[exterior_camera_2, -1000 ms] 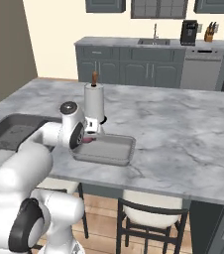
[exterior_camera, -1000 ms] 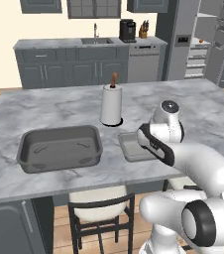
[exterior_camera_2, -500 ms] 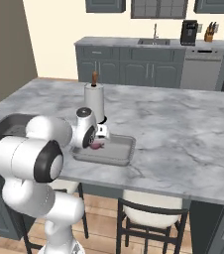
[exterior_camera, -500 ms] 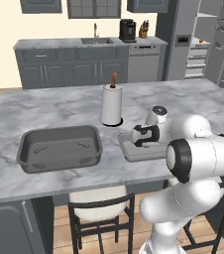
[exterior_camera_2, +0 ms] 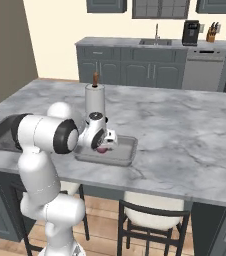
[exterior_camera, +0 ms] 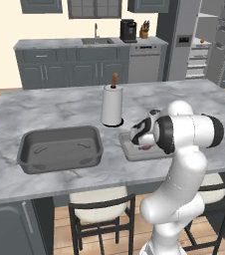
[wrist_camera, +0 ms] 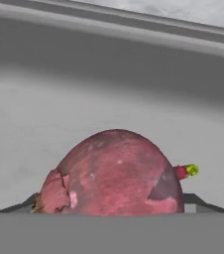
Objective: Place the cold items (onion and tangerine) from the fridge in one tupperware on the dining counter. Place the warm items (hot dog and kebab skewer) in the stove area in another tupperware.
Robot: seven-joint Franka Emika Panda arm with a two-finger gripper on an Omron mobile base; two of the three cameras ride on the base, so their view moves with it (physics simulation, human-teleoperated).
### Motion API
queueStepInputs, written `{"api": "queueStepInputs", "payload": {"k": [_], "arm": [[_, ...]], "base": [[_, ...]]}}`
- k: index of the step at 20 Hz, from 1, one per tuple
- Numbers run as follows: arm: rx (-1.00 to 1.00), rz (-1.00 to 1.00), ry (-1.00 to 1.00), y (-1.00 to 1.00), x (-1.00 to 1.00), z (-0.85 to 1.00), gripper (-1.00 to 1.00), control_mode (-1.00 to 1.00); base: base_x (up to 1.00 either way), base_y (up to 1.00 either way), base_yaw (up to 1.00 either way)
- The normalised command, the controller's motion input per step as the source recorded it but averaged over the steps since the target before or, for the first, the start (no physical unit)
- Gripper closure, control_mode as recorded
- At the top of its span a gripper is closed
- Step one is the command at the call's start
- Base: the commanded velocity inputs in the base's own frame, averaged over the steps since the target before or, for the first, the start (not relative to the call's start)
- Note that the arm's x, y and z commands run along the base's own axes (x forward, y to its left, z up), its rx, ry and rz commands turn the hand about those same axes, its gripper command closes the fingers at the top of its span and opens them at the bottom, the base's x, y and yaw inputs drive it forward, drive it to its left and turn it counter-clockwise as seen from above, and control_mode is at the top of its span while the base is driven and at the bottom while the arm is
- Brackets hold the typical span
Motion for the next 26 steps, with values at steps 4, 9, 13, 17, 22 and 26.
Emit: {"api": "queueStepInputs", "payload": {"k": [4, 9, 13, 17, 22, 26], "arm": [[0.14, 0.0, -0.12, -0.55, -0.32, 0.2, -1.0, -1.0], [0.09, 0.0, -0.06, -0.2, -0.06, 0.48, -1.0, -1.0], [0.03, 0.04, 0.0, 0.09, 0.35, 0.61, -1.0, -1.0], [-0.11, 0.05, 0.24, 0.14, 0.3, 0.47, -1.0, -1.0], [-0.16, 0.11, -0.13, 0.9, 0.09, -0.44, -1.0, -1.0], [-0.05, -0.03, -0.45, -0.23, -0.76, -0.73, -1.0, -1.0]], "base": [[0.0, 0.0, 0.0], [0.0, 0.0, 0.0], [0.0, 0.0, 0.0], [0.0, 0.0, 0.0], [0.0, 0.0, 0.0], [0.0, 0.0, 0.0]]}}
